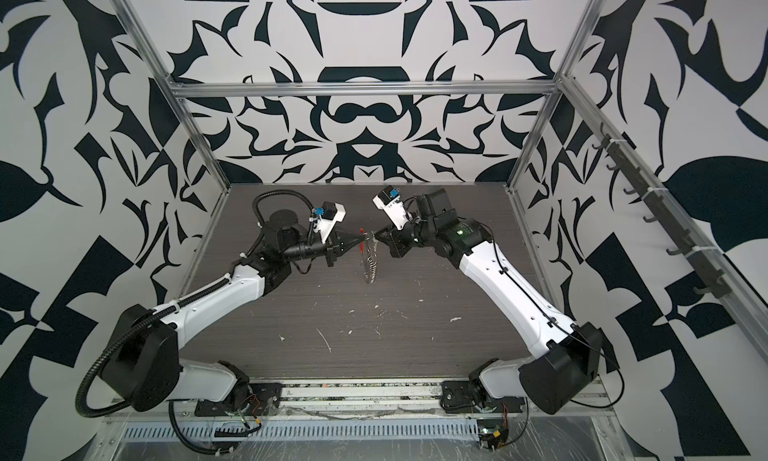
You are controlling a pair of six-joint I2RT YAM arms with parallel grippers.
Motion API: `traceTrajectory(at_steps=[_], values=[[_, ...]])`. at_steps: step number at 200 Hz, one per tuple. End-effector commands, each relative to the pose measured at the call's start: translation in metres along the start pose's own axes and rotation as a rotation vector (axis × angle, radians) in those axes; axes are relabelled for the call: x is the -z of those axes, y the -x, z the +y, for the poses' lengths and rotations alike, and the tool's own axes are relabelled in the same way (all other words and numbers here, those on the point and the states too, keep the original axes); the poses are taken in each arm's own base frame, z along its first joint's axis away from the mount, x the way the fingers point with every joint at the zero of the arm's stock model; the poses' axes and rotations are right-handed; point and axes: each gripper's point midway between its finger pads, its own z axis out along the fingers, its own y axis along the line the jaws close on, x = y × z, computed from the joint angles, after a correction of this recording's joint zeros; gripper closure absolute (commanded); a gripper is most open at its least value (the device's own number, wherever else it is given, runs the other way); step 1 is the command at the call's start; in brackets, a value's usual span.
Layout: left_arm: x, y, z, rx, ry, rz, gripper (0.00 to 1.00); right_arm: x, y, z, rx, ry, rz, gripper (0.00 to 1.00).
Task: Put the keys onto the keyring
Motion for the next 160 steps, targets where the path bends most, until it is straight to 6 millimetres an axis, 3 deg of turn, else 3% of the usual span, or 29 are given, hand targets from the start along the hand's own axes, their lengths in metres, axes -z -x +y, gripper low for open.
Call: traceTrajectory(at_steps=[1,36,60,81,110,160], values=[[0.007,0.02,0.002,-0.073,0.036,-0.009,1.0,0.011,-0.017,-0.055,-0.056,-0.33,0.025,1.0],[0.009,0.019,0.002,-0.085,0.044,0.0,1.0,-0.024,-0.104,-0.096,-0.192,-0.509,0.243,1.0],[0.009,0.017,0.001,-0.081,0.039,0.005,1.0,-0.049,-0.16,-0.105,-0.266,-0.535,0.389,1.0],[0.01,0.016,0.0,-0.08,0.037,0.003,1.0,-0.07,-0.19,-0.109,-0.309,-0.535,0.477,1.0],[0.011,0.016,-0.002,-0.083,0.035,0.0,1.0,-0.09,-0.204,-0.121,-0.323,-0.562,0.536,1.0],[0.013,0.014,-0.004,-0.077,0.033,0.0,1.0,-0.106,-0.196,-0.124,-0.342,-0.533,0.53,1.0]])
